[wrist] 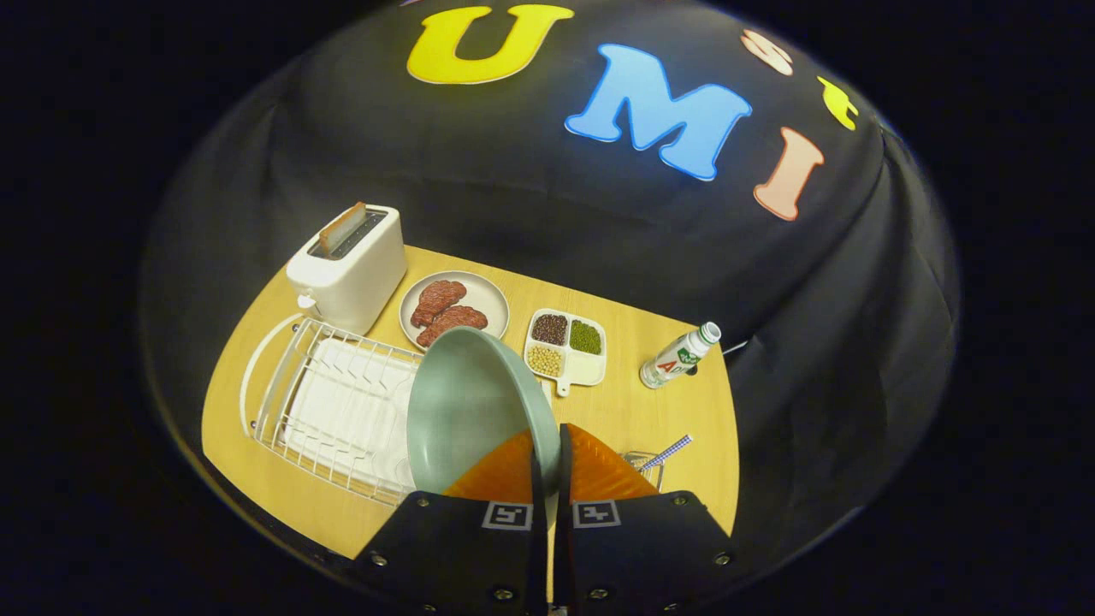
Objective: Take the plate from the dish rack, then take the spoon from the basket and place it into the plate.
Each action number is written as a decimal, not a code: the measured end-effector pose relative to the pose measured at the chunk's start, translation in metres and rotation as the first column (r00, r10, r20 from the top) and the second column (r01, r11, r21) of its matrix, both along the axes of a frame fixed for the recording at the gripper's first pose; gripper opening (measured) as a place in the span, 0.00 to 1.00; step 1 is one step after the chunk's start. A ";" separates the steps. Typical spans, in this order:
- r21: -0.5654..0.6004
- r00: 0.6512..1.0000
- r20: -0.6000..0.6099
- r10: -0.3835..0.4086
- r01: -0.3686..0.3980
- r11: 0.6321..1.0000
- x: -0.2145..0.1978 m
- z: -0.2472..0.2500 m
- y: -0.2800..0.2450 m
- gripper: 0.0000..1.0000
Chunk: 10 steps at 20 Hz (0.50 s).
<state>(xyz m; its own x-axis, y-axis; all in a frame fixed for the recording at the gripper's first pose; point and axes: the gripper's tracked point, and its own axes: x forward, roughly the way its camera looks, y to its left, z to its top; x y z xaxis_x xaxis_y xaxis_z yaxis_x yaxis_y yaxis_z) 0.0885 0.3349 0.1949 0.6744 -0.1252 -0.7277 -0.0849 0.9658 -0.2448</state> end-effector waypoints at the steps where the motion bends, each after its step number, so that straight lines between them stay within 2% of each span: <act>1: 0.037 1.000 -0.008 -0.010 0.011 0.999 -0.009 0.000 -0.010 0.03; 6: 0.195 0.997 -0.065 -0.039 0.051 0.979 -0.049 -0.010 -0.048 0.03; 10: 0.266 0.994 -0.089 -0.059 0.081 0.961 -0.074 -0.017 -0.084 0.03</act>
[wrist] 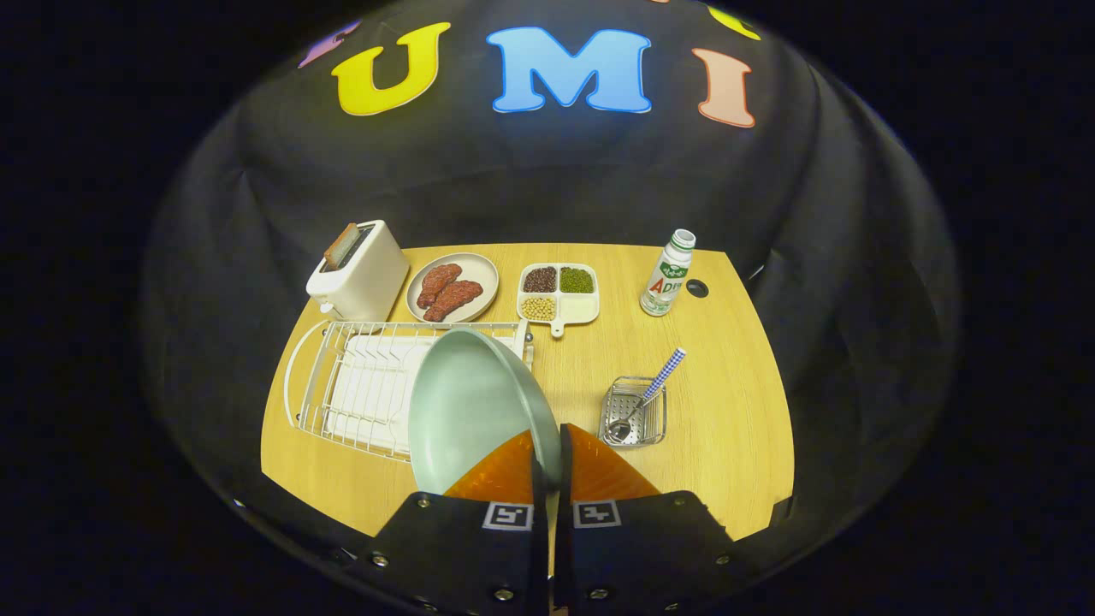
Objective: Take the plate from the dish rack, then take the spoon from the basket and place it into the plate.
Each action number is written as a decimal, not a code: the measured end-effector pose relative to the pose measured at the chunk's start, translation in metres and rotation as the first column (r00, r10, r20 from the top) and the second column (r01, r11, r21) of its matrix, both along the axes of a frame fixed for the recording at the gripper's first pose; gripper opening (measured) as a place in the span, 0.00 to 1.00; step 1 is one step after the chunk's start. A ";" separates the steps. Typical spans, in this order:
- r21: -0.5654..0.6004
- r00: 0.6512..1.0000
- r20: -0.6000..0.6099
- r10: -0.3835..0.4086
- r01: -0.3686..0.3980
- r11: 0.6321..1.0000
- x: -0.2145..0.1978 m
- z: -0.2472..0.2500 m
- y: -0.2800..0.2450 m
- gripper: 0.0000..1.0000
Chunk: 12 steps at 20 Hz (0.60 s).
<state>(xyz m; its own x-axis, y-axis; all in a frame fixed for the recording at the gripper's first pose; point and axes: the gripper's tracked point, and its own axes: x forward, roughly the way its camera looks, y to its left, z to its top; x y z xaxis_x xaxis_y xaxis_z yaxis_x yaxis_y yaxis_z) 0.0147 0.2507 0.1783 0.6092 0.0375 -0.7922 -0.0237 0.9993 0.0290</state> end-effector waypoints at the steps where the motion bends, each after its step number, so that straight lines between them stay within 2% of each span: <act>1: 0.016 1.000 -0.001 -0.008 0.008 1.000 -0.006 -0.003 -0.009 0.03; 5: 0.092 0.999 -0.014 -0.036 0.037 0.995 -0.035 -0.018 -0.039 0.03; 12: 0.202 0.999 -0.046 0.006 0.004 0.979 -0.079 -0.068 -0.073 0.03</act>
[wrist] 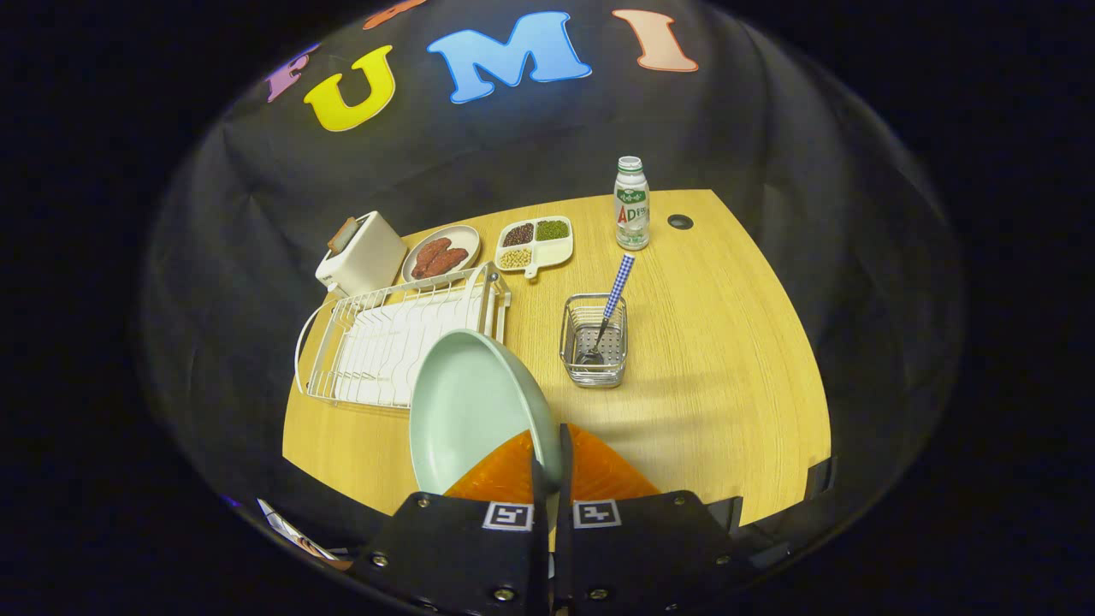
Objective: Take the plate from the dish rack, then take the spoon from the basket and place it into the plate.
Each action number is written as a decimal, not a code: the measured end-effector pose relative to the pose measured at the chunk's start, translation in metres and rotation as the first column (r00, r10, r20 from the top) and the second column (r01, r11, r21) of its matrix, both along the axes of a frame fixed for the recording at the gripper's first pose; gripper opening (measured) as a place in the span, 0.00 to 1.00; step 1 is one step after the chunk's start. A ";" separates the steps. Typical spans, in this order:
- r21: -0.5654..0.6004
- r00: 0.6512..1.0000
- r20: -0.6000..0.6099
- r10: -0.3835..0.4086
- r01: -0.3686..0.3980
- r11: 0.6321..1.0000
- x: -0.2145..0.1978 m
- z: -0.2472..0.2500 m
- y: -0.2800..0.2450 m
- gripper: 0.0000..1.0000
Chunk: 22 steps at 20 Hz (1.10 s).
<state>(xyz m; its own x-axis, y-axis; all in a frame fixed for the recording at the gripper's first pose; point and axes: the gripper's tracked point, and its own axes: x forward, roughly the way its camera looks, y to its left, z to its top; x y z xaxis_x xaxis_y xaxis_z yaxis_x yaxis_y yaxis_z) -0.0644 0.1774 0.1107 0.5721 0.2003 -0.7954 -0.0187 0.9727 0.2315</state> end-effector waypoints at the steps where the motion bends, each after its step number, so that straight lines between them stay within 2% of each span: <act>1: 0.020 1.000 -0.004 -0.004 0.004 1.000 -0.005 -0.005 -0.002 0.03; 11: 0.154 0.993 -0.114 0.016 0.002 0.988 -0.043 -0.099 -0.021 0.03; 14: 0.200 0.990 -0.136 0.023 0.005 0.980 -0.045 -0.119 -0.019 0.03; 22: 0.283 0.986 -0.168 -0.023 0.071 0.956 -0.039 -0.167 -0.012 0.03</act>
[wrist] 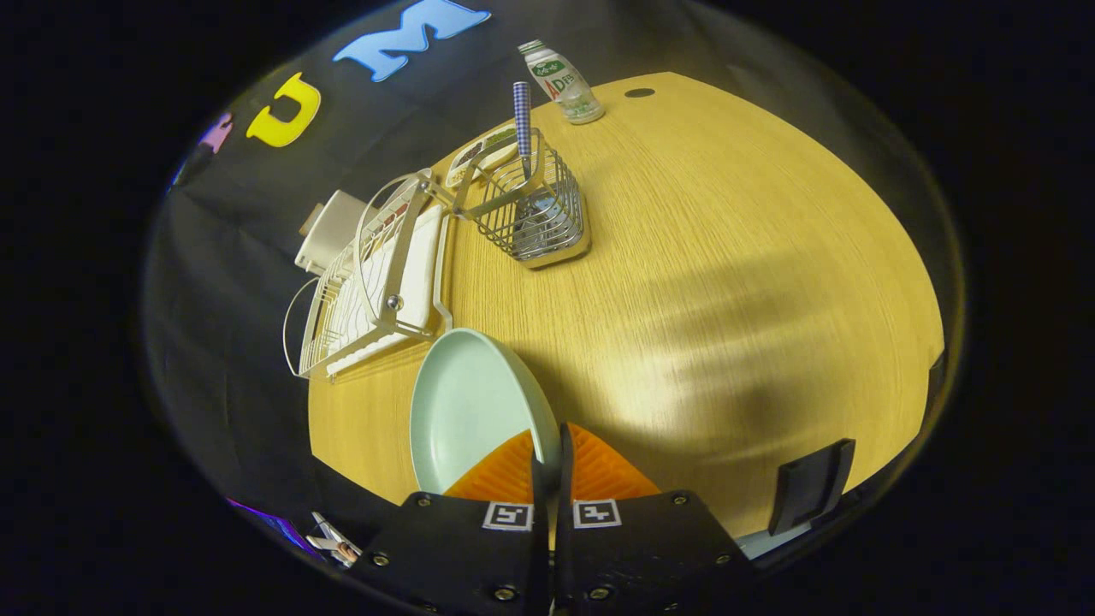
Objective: Take the plate from the dish rack, then take the spoon from the basket and place it into the plate.
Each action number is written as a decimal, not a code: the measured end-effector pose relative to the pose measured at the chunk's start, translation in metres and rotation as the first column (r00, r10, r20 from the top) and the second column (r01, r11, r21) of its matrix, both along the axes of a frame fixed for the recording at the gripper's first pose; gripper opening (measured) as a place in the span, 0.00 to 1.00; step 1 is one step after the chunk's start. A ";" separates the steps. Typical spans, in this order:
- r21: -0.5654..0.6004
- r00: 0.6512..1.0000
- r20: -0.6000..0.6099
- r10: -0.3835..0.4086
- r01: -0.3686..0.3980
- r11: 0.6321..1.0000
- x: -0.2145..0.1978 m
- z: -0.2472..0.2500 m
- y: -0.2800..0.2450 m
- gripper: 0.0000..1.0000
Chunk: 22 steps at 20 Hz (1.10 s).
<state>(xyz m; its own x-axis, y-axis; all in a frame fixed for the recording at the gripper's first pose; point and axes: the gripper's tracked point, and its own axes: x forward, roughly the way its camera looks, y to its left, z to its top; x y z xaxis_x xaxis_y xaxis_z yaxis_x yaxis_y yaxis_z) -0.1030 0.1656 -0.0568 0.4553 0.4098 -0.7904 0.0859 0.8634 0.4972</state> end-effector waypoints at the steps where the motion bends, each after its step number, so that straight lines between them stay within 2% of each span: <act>1: 0.004 1.000 -0.009 -0.007 0.007 1.000 0.000 -0.004 -0.002 0.03; 4: 0.018 1.000 0.011 -0.028 0.028 0.999 0.005 -0.006 -0.003 0.04; 7: -0.049 0.995 0.102 -0.004 0.009 0.999 0.014 0.003 -0.014 0.11; 9: -0.129 0.976 0.216 0.032 -0.004 0.992 0.025 0.021 -0.028 0.45; 10: -0.167 0.959 0.280 0.047 0.000 0.986 0.031 0.036 -0.037 0.69; 15: -0.225 0.853 0.516 0.074 0.052 0.973 0.051 0.117 -0.062 0.69; 22: -0.246 0.743 0.667 0.049 0.157 0.957 0.074 0.180 -0.090 0.69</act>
<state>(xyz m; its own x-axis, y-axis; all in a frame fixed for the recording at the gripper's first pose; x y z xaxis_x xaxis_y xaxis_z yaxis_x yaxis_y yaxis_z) -0.0286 0.0754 0.1231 0.9169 0.1875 -0.3525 -0.1241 0.9730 0.1948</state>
